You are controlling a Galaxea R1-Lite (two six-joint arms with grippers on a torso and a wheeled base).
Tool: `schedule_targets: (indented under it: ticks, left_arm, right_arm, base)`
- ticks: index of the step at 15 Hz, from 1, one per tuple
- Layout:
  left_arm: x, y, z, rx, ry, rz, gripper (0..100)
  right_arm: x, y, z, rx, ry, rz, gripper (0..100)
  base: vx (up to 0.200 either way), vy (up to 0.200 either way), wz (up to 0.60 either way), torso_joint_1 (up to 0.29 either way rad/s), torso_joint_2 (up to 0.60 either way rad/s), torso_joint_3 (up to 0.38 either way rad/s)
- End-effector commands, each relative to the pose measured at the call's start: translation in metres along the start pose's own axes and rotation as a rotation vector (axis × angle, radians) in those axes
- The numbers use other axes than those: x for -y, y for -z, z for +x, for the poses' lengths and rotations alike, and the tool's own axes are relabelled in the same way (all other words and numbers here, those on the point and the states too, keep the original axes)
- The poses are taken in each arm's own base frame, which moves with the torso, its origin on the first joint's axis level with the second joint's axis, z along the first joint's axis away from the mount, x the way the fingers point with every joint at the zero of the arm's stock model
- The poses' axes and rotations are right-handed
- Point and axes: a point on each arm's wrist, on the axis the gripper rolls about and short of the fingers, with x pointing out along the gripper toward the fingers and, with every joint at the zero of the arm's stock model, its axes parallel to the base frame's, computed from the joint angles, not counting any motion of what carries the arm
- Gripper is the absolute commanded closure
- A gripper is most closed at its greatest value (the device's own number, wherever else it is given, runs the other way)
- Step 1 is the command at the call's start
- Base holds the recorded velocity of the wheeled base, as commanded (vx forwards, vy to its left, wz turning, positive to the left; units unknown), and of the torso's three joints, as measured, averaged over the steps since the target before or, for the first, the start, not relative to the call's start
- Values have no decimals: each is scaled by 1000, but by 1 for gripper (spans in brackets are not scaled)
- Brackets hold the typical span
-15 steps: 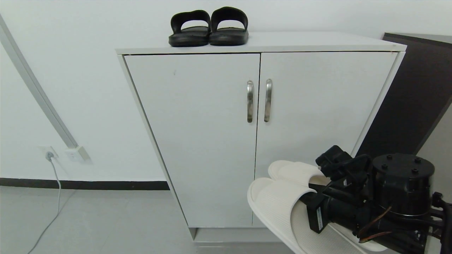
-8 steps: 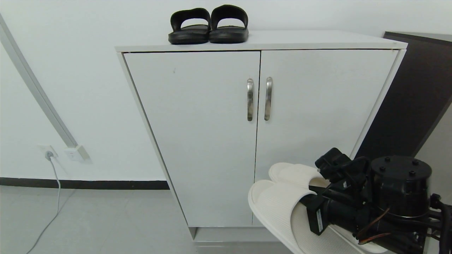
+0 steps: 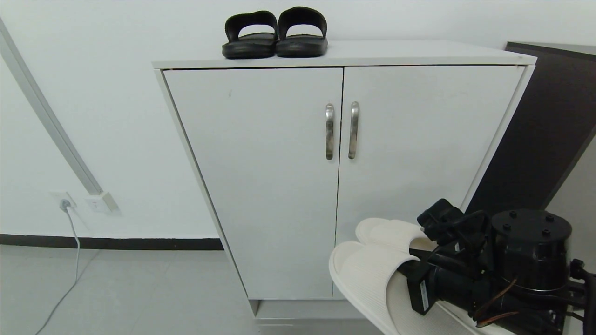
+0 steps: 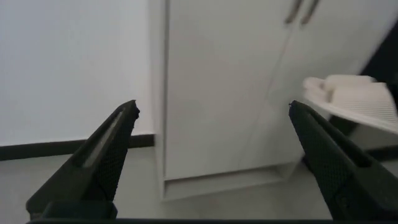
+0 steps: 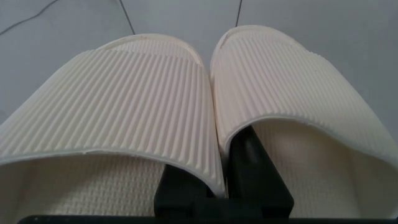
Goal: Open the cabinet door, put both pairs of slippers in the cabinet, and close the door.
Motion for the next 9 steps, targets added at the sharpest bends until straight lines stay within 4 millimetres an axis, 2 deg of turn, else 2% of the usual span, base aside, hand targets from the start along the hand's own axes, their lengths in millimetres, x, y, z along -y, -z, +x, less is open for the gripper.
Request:
schedule_targets:
  ticks: [1, 3, 6, 8, 9]
  left_arm:
    - [-8, -23, 56, -128, 172, -51, 0]
    - [-10, -32, 76, -130, 248, -49, 0]
    - [4, -43, 86, -105, 429, -27, 0]
    - [11, -55, 101, -113, 477, -24, 0]
    - [19, -64, 120, -136, 495, -26, 0]
  right_arm:
    - [0, 0, -2, 2, 0, -9, 100]
    - [0, 1, -3, -2, -3, -25, 100]
    - [0, 1, -3, -2, -19, -28, 100]
    - [0, 1, -3, -1, -17, -28, 100]
    - [0, 1, -3, 1, -20, -26, 100]
  base:
    - [0, 0, 0, 0, 0, 0]
    - [0, 0, 0, 0, 0, 0]
    - [0, 0, 0, 0, 0, 0]
    - [0, 0, 0, 0, 0, 0]
    - [0, 0, 0, 0, 0, 0]
